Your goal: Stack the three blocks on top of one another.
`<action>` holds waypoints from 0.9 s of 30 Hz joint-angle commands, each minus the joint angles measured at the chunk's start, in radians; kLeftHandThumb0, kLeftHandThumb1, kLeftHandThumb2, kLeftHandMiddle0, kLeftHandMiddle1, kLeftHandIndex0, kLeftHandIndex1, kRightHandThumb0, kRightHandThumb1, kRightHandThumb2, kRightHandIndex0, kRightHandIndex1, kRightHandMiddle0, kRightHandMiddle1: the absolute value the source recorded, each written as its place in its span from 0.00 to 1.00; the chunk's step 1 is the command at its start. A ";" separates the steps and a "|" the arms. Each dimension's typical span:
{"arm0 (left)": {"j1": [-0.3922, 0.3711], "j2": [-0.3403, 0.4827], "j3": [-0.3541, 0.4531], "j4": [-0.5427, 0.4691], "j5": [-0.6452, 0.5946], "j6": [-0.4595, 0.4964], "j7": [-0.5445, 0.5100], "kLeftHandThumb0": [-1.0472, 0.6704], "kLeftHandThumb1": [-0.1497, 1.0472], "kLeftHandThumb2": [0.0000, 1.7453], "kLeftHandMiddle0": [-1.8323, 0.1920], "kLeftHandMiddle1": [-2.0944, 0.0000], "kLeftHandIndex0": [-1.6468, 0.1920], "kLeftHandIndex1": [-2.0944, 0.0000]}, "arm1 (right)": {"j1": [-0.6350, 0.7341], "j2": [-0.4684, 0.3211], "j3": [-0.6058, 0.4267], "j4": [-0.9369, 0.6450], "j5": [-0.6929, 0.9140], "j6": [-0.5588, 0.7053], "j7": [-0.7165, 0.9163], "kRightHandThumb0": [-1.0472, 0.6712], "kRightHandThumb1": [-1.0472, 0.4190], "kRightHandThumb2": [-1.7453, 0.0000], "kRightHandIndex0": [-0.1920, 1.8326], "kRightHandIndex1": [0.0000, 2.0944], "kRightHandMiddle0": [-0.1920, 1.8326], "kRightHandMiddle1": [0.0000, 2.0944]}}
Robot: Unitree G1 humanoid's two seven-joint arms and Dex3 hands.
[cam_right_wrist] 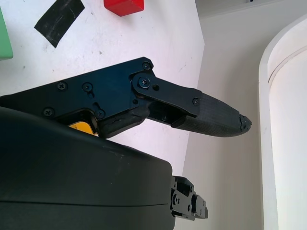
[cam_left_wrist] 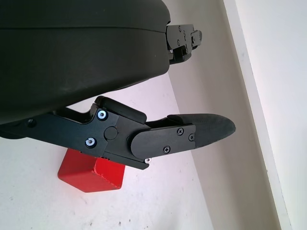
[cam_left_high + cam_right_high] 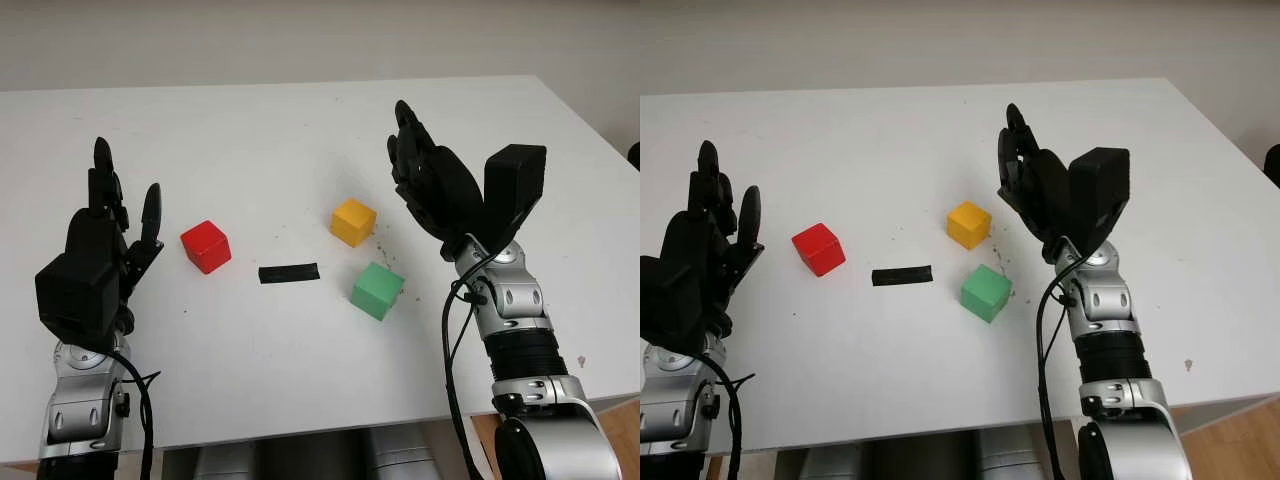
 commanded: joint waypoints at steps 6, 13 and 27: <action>-0.007 0.006 0.000 -0.014 0.009 0.008 0.005 0.22 1.00 0.30 0.96 0.97 0.96 0.97 | 0.001 -0.006 0.002 -0.012 0.002 0.011 0.003 0.16 0.00 0.57 0.00 0.00 0.00 0.00; -0.031 0.008 -0.019 -0.031 0.111 0.067 0.074 0.20 1.00 0.23 0.87 0.95 0.89 0.94 | 0.003 -0.008 0.000 -0.007 -0.002 0.006 0.002 0.16 0.00 0.57 0.00 0.00 0.00 0.00; -0.193 0.399 -0.243 -0.288 0.575 0.600 -0.386 0.13 1.00 0.11 0.78 0.96 0.70 0.88 | -0.003 -0.011 0.003 -0.024 -0.007 0.015 -0.009 0.17 0.00 0.56 0.00 0.00 0.00 0.00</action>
